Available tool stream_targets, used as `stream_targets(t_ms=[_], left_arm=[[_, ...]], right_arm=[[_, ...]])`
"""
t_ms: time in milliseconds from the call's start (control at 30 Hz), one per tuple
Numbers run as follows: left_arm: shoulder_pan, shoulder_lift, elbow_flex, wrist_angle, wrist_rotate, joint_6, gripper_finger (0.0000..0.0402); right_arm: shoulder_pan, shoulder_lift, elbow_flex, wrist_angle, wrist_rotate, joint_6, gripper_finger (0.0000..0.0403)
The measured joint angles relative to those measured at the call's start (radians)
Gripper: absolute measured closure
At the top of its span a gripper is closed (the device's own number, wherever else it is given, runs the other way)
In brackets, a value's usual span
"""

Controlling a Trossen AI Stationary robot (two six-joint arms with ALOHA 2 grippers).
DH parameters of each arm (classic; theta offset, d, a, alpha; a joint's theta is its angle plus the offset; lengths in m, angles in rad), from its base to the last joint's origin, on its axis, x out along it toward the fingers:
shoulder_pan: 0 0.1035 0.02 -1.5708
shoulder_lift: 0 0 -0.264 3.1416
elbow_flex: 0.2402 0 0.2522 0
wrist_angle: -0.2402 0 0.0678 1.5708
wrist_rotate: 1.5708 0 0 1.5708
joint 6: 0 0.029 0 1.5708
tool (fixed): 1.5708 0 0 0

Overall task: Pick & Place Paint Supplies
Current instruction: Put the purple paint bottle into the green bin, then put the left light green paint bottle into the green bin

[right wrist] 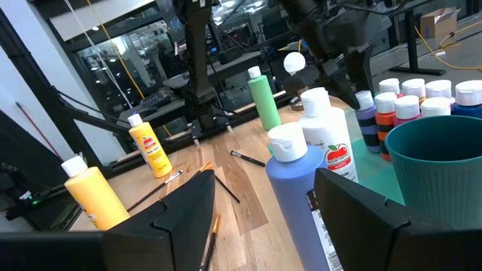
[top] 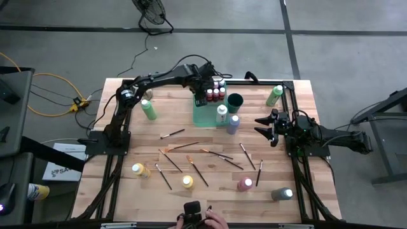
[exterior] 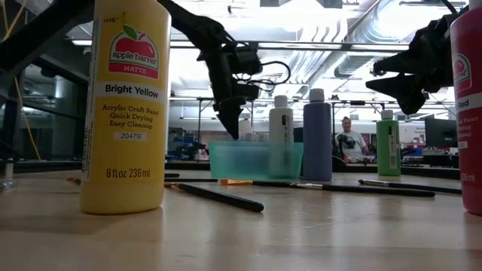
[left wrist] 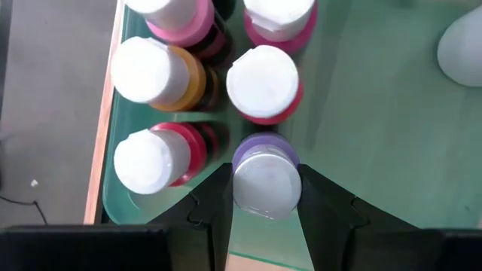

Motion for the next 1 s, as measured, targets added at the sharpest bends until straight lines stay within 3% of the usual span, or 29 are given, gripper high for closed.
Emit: stream_targets(t_ms=[233, 600, 1000], left_arm=[[0.000, 0.000, -0.001, -0.001, 0.001, -0.015, 0.0271], [0.000, 0.006, -0.006, -0.006, 0.001, -0.015, 0.0183], [-0.003, -0.089, -0.005, -0.018, -0.005, -0.015, 0.0179]], right_arm=[[0.000, 0.000, 0.000, 0.000, 0.000, 0.000, 0.0180], [0.000, 0.000, 0.000, 0.000, 0.000, 0.000, 0.0180], [0.000, 0.000, 0.000, 0.000, 0.000, 0.000, 0.0180]])
